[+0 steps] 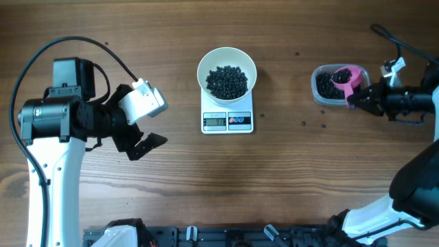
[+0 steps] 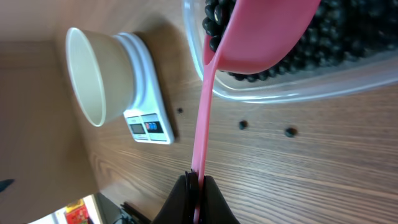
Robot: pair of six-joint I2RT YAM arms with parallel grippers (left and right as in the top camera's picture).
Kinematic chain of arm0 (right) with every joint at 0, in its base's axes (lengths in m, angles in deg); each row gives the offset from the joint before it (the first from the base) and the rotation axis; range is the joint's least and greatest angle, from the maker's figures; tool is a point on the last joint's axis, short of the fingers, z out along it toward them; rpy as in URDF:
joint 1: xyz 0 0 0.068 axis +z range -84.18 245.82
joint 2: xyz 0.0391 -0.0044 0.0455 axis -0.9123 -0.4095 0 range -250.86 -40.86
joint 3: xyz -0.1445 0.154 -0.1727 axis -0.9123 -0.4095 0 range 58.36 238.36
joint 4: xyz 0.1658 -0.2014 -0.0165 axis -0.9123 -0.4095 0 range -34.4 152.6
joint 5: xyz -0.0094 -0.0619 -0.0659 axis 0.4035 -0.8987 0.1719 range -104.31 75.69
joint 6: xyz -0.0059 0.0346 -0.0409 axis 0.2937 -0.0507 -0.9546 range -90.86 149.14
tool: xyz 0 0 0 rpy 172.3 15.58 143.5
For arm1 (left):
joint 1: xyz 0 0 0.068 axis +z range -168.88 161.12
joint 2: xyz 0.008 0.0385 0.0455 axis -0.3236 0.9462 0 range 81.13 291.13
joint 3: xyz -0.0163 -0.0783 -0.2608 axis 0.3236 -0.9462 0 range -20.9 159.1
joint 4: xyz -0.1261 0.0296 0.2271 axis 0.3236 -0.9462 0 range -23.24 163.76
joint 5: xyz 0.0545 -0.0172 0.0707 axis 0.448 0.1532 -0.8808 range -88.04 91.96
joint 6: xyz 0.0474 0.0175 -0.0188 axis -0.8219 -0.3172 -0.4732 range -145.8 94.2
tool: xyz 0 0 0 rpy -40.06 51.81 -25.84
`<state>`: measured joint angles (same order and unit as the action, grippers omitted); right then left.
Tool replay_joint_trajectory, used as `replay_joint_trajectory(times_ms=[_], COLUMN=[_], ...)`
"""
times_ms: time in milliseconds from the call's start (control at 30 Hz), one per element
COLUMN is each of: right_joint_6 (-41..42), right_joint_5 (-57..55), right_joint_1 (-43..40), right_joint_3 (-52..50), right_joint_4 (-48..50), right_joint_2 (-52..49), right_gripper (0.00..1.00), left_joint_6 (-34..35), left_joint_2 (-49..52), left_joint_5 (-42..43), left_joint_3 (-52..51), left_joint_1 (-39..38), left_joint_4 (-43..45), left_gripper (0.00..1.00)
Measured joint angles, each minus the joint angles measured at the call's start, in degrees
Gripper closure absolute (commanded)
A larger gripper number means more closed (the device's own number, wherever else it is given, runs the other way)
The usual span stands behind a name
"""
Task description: Scoop item into bowl and weigh 150g on scale
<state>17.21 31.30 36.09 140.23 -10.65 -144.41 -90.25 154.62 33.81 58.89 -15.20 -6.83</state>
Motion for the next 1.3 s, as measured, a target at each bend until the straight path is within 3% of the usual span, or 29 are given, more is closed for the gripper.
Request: replay_joint_trajectory(times_ms=[900, 1300], right_joint_6=[-1.42, 1.7], right_joint_5=[19.76, 21.49], right_joint_1=[0.44, 10.67], right_joint_3=[0.0, 0.0], right_joint_4=[0.02, 3.39], right_joint_2=[8.17, 8.7], right_gripper=[0.95, 0.95], left_joint_6=[0.0, 0.0], left_joint_2=[0.0, 0.0], left_joint_5=[0.0, 0.02], left_joint_3=[0.0, 0.0], left_joint_1=[0.0, 0.0], left_joint_4=[0.0, 0.0], left_gripper=[0.0, 0.0])
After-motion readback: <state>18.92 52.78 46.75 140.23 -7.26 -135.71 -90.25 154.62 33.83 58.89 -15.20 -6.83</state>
